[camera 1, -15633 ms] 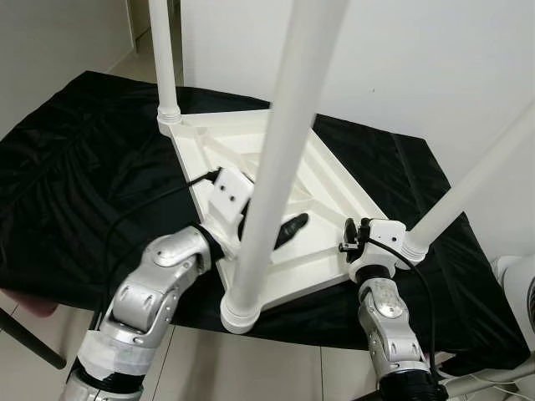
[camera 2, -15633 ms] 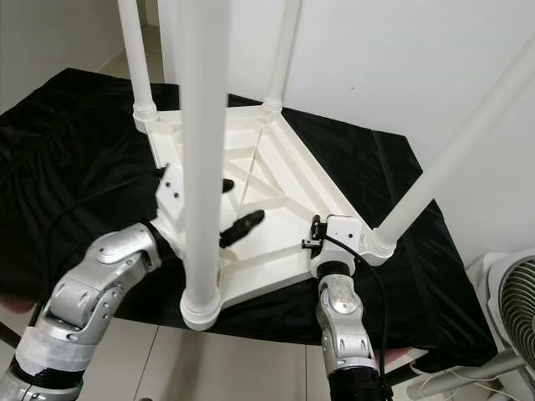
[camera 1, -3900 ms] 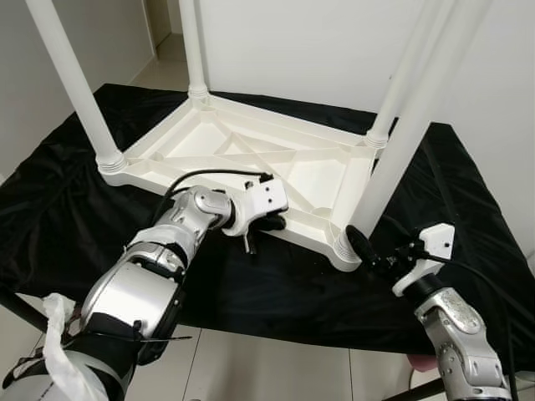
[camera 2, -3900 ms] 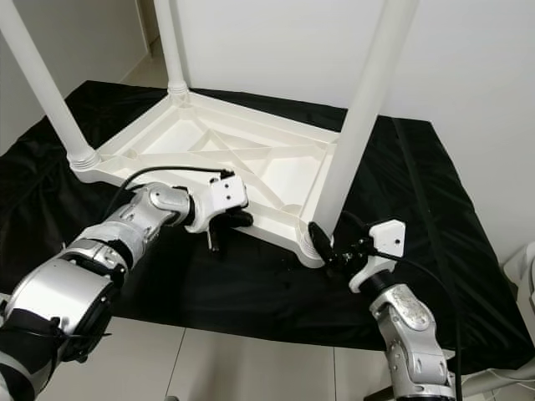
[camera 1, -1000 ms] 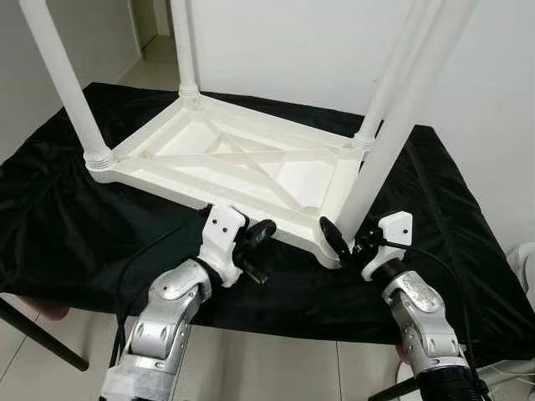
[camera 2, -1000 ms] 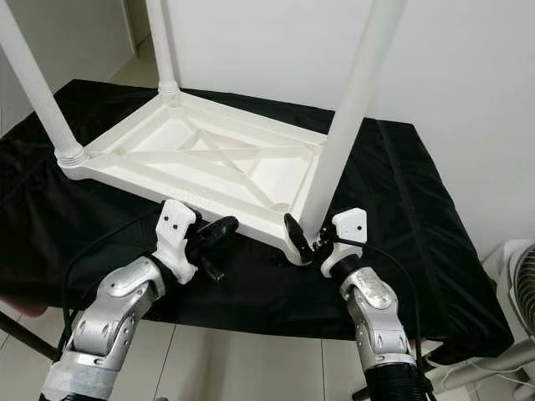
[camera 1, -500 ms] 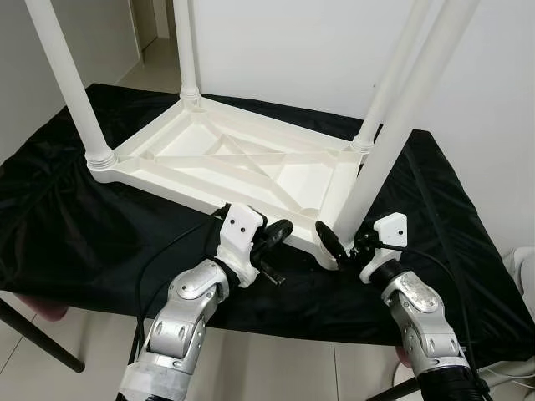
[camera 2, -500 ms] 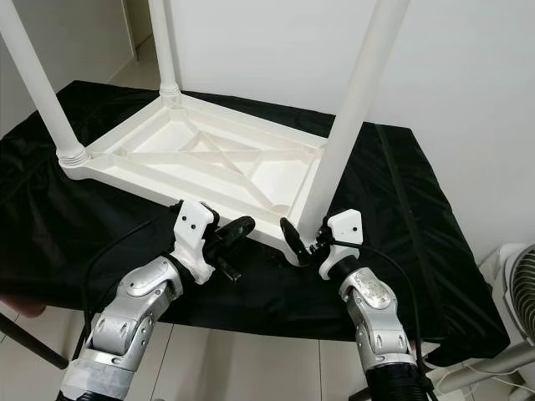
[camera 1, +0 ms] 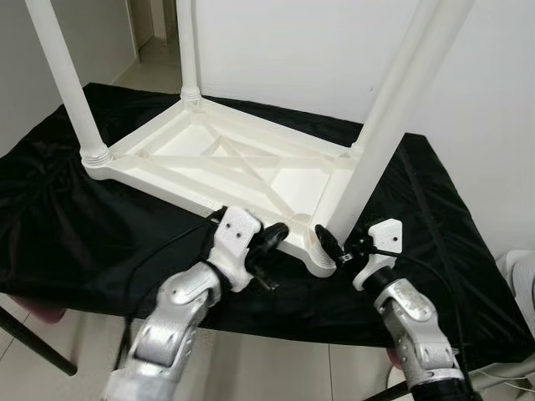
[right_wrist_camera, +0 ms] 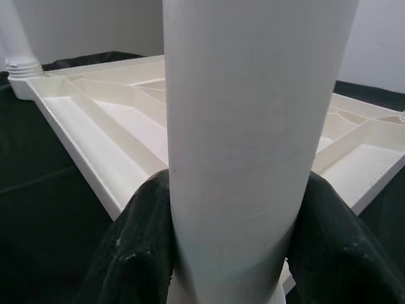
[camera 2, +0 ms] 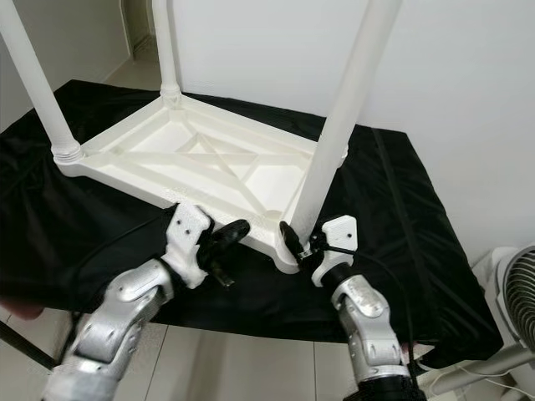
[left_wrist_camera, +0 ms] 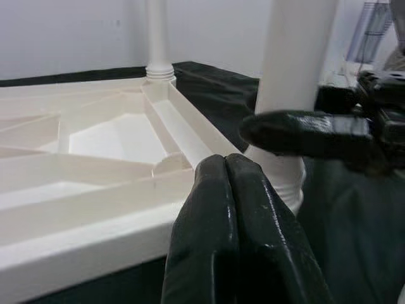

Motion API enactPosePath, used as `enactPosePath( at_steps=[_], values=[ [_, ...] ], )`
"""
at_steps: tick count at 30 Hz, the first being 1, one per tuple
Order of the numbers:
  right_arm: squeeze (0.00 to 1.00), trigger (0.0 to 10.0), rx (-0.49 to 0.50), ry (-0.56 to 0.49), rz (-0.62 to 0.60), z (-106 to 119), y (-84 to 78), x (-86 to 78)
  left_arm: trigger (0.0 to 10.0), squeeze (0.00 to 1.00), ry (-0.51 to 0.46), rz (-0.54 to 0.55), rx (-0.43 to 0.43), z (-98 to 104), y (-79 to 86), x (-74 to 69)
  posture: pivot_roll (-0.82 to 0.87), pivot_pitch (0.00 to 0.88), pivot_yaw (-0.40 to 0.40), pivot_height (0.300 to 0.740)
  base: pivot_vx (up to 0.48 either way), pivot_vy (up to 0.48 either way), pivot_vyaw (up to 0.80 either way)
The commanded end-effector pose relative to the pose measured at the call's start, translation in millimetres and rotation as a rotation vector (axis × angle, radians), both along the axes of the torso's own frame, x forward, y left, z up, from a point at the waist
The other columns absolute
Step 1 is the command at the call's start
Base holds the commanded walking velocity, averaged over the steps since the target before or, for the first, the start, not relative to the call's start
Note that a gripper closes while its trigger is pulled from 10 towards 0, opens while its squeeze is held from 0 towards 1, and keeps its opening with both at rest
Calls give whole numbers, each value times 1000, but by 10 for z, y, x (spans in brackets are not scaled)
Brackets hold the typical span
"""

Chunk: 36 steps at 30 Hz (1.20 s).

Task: Building children table

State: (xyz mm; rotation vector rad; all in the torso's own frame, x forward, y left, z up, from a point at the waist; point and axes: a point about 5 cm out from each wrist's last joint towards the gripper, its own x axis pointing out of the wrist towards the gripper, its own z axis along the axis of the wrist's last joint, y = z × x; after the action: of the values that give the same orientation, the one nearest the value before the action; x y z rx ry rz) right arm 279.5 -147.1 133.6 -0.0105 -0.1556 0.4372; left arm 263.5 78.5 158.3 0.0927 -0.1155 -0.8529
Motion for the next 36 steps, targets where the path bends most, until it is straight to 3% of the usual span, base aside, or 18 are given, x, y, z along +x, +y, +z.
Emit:
enactPosePath(
  at_steps=[1,3,10,14,15,16,24,25,26,27,32,36],
  values=[
    [0,0,2,74,-70,-105,63,-25,10000,0,-33,-162,43,22,-68,-118,-26,19,-115,740,0,0,0],
    [0,0,42,116,-195,-156,167,-70,10000,0,-42,-188,89,-3,-31,-187,-19,23,-123,740,0,0,0],
    [0,0,65,142,-325,-180,261,-113,10000,0,-43,-188,105,-32,-49,-219,-12,25,-126,740,0,0,0],
    [0,0,31,129,-378,-151,275,-124,10000,0,-21,-189,121,-45,-60,-214,-13,24,-123,740,0,0,0],
    [0,3216,17,125,-380,-145,279,-130,10000,231,-8,-198,109,-42,-68,-217,-17,23,-118,740,0,0,0],
    [0,10000,19,128,-381,-142,288,-136,10000,1000,14,-219,89,-41,-76,-227,-17,23,-118,740,0,0,0],
    [0,10000,5,114,-406,-121,242,-128,10000,1000,41,-266,74,-51,-109,-245,-32,19,-109,740,0,0,0],
    [0,10000,1,112,-413,-112,223,-119,10000,890,33,-254,83,-53,-113,-228,-34,19,-109,740,0,0,0],
    [0,10000,1,112,-413,-112,223,-119,10000,890,33,-254,83,-53,-113,-228,-34,19,-109,740,0,0,0],
    [0,10000,-6,106,-418,-101,211,-111,10000,0,38,-254,81,-55,-117,-218,-36,18,-107,740,0,0,0],
    [0,10000,-5,100,-408,-87,216,-101,10000,0,34,-266,75,-40,-119,-212,-35,17,-108,740,0,0,0],
    [0,10000,-28,73,-287,-64,237,-101,10000,0,10,-284,94,-22,-130,-227,-31,14,-108,740,0,0,0]
  ],
)
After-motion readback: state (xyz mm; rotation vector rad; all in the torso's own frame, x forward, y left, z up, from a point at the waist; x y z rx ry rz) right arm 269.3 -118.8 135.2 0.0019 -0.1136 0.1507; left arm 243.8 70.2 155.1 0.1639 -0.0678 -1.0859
